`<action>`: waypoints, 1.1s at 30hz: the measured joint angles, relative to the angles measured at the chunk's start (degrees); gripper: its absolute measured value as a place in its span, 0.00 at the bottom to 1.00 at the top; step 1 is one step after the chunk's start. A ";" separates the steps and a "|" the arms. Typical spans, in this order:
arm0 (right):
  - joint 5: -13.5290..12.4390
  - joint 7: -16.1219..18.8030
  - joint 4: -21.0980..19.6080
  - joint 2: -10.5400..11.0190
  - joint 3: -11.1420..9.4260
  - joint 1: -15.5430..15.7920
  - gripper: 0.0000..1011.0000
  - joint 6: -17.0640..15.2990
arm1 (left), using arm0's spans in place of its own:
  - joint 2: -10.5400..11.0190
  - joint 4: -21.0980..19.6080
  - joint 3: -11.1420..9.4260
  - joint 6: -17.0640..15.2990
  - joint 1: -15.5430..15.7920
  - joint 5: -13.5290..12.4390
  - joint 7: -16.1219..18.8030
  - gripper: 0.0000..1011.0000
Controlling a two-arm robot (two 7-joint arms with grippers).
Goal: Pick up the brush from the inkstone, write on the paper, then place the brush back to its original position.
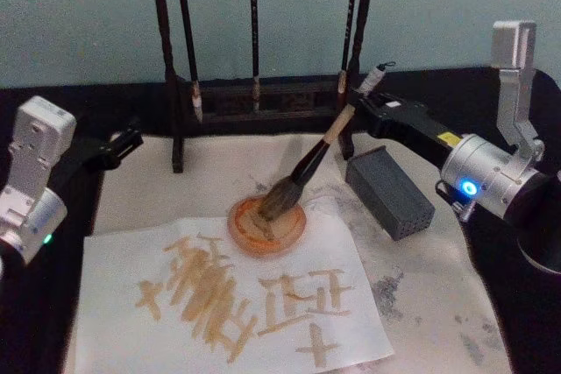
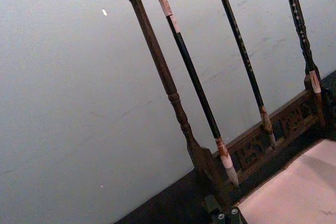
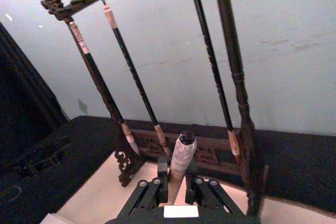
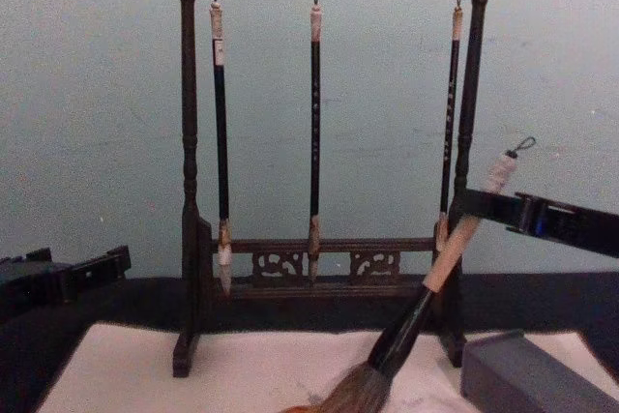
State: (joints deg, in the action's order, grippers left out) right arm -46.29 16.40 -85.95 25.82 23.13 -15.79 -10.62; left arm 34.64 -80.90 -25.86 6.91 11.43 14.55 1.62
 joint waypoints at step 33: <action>-1.79 -3.50 4.05 -1.03 -3.04 2.38 0.20 -2.48 | 0.00 0.00 0.00 0.00 0.00 0.00 0.00 0.99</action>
State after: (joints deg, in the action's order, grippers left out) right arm -48.08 12.90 -81.90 24.79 20.09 -13.41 -13.09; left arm 34.65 -80.90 -25.86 6.91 11.43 14.55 1.62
